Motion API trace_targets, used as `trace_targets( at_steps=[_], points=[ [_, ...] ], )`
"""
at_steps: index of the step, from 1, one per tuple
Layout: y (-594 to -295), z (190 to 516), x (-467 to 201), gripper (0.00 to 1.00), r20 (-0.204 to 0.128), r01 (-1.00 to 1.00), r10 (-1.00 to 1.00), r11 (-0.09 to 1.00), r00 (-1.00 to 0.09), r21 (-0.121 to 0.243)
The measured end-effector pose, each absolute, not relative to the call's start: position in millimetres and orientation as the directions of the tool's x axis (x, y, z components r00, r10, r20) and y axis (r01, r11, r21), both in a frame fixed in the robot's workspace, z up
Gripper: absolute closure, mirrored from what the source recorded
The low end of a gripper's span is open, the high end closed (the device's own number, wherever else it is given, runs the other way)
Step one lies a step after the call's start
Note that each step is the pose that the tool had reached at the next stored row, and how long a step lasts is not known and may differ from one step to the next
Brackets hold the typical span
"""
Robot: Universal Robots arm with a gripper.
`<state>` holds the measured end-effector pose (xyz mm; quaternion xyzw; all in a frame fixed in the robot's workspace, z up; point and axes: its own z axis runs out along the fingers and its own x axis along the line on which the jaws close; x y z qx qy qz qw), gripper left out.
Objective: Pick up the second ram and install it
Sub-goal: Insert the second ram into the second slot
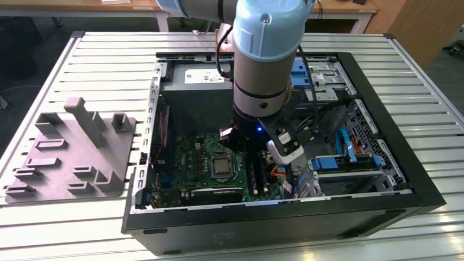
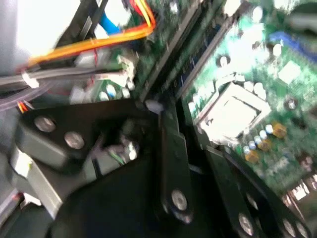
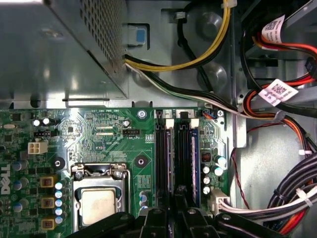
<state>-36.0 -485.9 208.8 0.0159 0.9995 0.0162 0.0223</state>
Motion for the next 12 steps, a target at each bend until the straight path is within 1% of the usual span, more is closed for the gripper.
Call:
trace_targets(
  at_steps=[5, 12],
  points=[
    [-485.9, 211.7, -36.0, 0.81, -0.044, 0.031, 0.032, 0.999, -0.999, 0.033],
    [-486.0, 236.1, -36.0, 0.81, -0.044, 0.031, 0.032, 0.999, -0.999, 0.033]
  ],
)
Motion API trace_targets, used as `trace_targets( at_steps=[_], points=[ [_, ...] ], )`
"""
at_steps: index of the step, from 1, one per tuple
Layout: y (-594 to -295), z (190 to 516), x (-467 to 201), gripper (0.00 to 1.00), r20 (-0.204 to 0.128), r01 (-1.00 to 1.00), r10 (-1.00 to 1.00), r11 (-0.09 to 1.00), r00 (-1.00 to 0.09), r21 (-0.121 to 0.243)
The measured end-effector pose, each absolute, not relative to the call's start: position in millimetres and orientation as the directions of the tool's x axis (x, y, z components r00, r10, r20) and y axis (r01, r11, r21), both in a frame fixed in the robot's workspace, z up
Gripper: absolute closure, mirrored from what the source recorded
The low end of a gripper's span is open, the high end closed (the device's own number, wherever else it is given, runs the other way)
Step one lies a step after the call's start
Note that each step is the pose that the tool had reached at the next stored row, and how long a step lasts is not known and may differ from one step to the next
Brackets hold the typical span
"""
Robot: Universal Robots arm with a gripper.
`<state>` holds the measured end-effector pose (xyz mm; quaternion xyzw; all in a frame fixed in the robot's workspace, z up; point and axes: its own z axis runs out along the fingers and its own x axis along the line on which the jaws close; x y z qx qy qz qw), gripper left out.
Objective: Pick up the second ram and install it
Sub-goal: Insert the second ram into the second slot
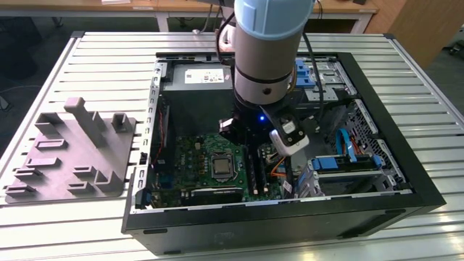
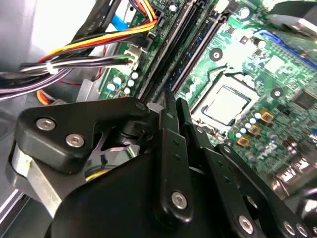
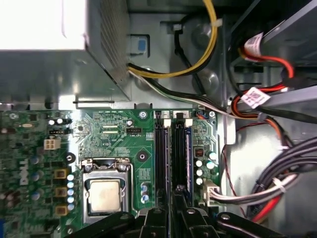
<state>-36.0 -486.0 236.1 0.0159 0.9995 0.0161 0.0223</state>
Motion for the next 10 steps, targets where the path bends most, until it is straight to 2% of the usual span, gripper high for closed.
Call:
trace_targets(
  at_steps=[10],
  points=[
    [-485.9, 242.5, -35.9, 0.81, -0.044, 0.031, 0.032, 0.999, -0.998, 0.033]
  ],
)
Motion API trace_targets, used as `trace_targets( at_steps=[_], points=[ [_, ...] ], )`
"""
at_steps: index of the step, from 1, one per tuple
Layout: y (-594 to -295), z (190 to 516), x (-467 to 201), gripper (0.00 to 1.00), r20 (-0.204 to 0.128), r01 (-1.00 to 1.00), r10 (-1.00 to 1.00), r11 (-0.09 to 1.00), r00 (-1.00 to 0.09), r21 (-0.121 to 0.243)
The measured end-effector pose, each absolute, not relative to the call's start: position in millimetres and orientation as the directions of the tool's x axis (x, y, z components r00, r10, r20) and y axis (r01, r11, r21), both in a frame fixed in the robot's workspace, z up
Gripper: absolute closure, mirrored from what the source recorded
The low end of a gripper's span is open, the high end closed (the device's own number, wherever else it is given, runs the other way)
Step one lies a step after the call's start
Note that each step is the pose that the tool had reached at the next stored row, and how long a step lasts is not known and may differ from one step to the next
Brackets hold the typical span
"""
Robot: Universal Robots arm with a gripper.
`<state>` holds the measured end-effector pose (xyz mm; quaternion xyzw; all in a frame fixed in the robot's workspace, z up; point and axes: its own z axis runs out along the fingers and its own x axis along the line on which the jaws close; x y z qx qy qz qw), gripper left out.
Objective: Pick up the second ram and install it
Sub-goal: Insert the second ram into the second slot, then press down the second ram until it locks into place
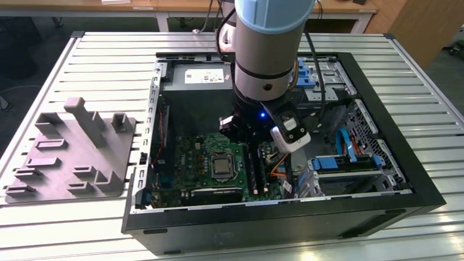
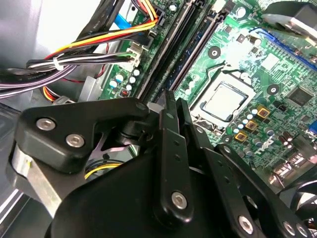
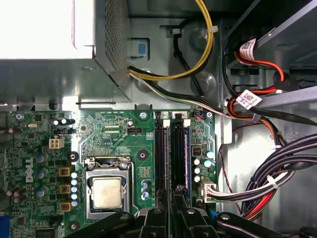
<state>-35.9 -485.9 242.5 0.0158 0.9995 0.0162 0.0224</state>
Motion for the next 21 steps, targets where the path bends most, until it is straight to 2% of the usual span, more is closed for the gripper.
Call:
trace_targets(
  at_steps=[4, 5, 6, 21],
  points=[
    [-485.9, 242.5, -35.9, 0.82, -0.044, 0.031, 0.032, 0.999, -0.998, 0.033],
    [-485.9, 242.5, -35.9, 0.89, -0.044, 0.031, 0.032, 0.999, -0.998, 0.033],
    [-486.0, 242.5, -35.9, 0.9, -0.044, 0.031, 0.032, 0.999, -0.998, 0.033],
    [-485.5, 242.6, -35.9, 0.9, -0.044, 0.031, 0.032, 0.999, -0.998, 0.032]
  ],
)
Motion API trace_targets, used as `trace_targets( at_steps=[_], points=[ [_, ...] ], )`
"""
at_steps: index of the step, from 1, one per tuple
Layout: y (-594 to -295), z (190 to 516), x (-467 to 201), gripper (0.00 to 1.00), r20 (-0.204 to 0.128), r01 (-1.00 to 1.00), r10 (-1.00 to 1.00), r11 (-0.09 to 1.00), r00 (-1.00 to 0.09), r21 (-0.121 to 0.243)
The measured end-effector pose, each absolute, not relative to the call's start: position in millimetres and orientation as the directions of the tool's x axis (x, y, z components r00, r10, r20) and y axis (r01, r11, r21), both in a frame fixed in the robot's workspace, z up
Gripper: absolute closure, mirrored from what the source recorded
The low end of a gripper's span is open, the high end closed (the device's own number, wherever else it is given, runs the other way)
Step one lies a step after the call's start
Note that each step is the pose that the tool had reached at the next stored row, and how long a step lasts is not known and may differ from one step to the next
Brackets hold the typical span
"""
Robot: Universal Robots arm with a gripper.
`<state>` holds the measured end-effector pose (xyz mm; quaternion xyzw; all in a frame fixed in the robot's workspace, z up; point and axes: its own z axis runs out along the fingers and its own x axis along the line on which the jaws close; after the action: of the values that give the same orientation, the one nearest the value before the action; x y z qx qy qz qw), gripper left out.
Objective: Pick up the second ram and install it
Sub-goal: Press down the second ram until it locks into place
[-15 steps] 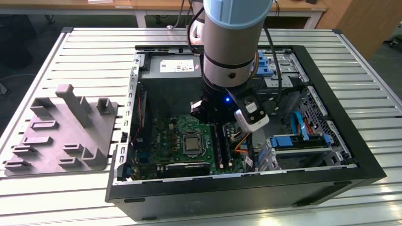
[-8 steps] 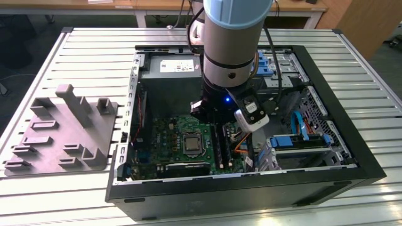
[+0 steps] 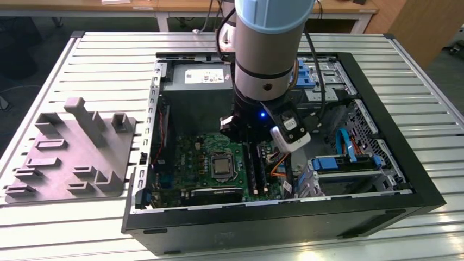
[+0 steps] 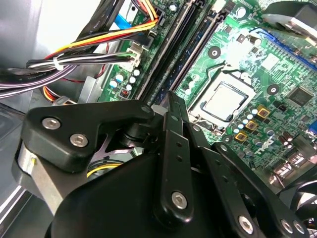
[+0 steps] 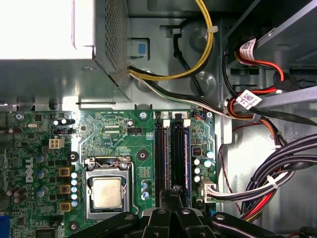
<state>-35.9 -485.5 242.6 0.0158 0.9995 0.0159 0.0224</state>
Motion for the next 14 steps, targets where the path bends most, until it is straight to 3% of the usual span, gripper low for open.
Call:
trace_targets(
  at_steps=[14],
  points=[
    [-461.4, 241.9, -35.9, 0.9, -0.044, 0.031, 0.032, 0.999, -0.998, 0.033]
  ],
)
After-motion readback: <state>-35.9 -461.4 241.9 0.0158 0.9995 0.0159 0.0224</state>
